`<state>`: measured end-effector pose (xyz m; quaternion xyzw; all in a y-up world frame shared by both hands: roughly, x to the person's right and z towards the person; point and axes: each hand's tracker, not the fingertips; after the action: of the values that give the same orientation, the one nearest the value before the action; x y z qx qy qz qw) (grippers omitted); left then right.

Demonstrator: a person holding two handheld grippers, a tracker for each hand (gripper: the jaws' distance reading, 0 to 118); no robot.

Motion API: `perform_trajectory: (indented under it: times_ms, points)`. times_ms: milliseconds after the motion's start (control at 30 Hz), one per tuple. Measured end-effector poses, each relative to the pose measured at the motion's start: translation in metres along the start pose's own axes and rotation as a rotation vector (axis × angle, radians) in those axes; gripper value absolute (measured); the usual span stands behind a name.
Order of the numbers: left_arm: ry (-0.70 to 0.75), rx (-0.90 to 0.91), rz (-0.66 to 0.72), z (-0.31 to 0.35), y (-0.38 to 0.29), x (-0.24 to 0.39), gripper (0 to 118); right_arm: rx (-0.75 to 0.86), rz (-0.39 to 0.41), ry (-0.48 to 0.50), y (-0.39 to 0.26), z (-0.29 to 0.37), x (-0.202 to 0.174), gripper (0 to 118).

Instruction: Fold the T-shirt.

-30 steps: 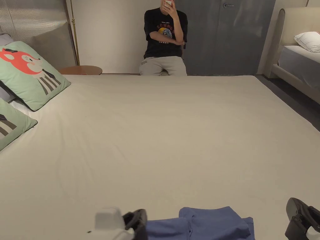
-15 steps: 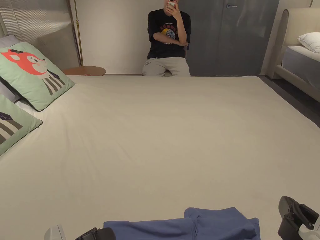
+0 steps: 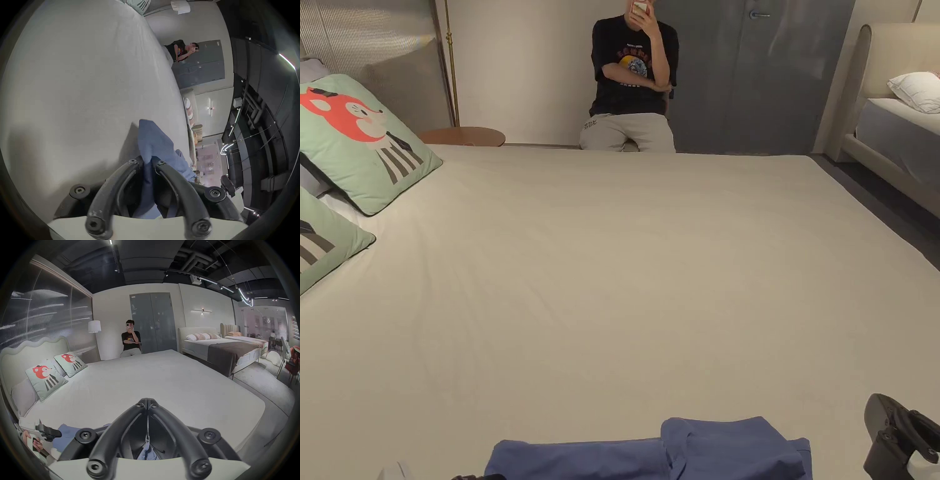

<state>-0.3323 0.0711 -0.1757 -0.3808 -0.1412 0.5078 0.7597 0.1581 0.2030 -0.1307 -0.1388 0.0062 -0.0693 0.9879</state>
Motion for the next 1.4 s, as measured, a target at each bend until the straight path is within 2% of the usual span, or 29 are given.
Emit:
perform_trajectory:
  times_ms: [333,433,533,700,733,800,867,1067,1167,1267,1333,1367,1400]
  points:
    - [0.013,0.196,0.000,0.095,0.042,-0.026,5,0.004,-0.013,0.012,0.001,-0.001,0.001,0]
    - [-0.005,0.248,0.003,0.115,0.045,-0.018,5,0.003,-0.017,0.019,0.001,-0.002,-0.001,0]
    - [-0.074,0.249,-0.024,0.111,0.039,0.016,4,0.000,-0.023,0.028,0.000,-0.003,-0.001,0]
    - [-0.181,0.167,-0.144,0.068,0.029,0.078,4,0.002,-0.031,0.042,0.000,0.000,-0.003,0]
    - [-0.194,0.143,-0.158,0.057,0.035,0.061,4,0.003,-0.033,0.043,0.001,0.000,-0.003,0]
    - [-0.191,0.094,-0.204,0.023,0.026,0.082,4,0.008,-0.035,0.043,0.000,0.002,0.001,0]
    - [-0.155,0.039,-0.253,-0.016,0.025,0.086,4,0.011,-0.039,0.039,0.001,0.005,0.005,0]
    - [0.077,-0.075,-0.373,-0.117,-0.015,0.112,4,0.020,-0.052,0.007,0.000,0.013,0.021,0]
    - [0.116,-0.097,-0.376,-0.151,-0.041,0.115,4,0.020,-0.060,-0.011,-0.001,0.016,0.029,0]
    - [0.207,-0.088,-0.446,-0.173,-0.066,0.124,5,0.017,-0.065,-0.024,-0.002,0.018,0.034,0]
    - [0.209,-0.087,-0.467,-0.177,-0.072,0.126,5,0.015,-0.069,-0.027,-0.001,0.019,0.035,0]
    - [0.192,-0.090,-0.485,-0.177,-0.073,0.129,7,0.013,-0.070,-0.028,-0.002,0.018,0.035,0]
    - [0.161,-0.101,-0.495,-0.172,-0.078,0.137,19,0.012,-0.071,-0.030,-0.002,0.018,0.035,0]
